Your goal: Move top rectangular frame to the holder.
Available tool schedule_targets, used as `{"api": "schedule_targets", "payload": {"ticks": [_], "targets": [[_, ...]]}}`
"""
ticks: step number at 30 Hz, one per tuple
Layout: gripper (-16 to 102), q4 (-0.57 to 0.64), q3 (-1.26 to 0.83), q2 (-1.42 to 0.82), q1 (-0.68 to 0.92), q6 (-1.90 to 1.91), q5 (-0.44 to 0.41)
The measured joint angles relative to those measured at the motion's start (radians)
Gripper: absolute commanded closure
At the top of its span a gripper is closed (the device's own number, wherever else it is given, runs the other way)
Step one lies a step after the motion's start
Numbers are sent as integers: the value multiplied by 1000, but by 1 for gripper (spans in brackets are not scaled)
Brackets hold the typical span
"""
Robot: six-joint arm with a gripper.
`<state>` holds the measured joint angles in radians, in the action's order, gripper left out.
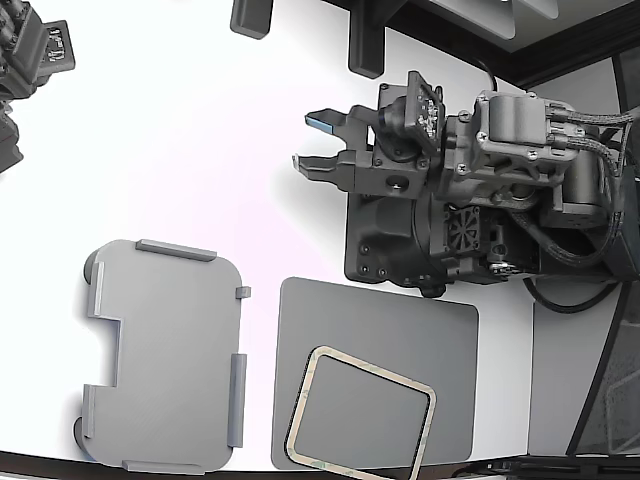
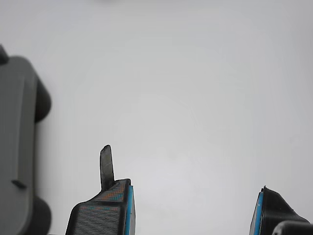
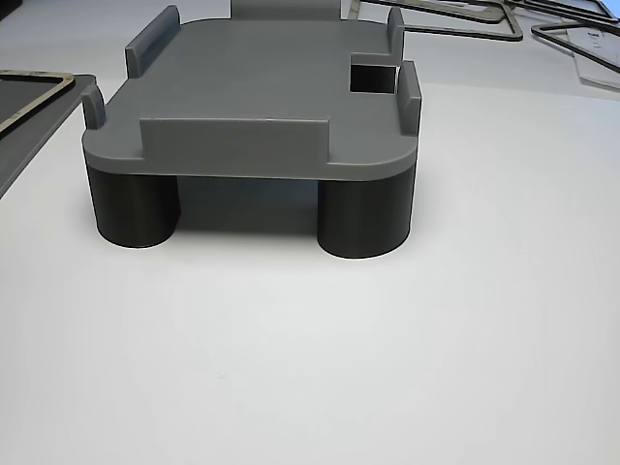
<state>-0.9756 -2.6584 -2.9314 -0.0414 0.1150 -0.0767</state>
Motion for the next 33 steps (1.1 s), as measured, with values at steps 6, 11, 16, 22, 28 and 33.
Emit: {"api": "schedule_targets", "payload": {"ticks": [6,11,16,22,28,33], "targets": [[-14,163,-37,-2,55,-49,-69],[-14,239,-34,0,61,-52,-63],[-14,137,103,130,173,2,-163],[-14,-46,325,327,383,158,-299],[-14,-244,520,526,598,382,-313],[-14,-331,583,657,770,594,-345]]}}
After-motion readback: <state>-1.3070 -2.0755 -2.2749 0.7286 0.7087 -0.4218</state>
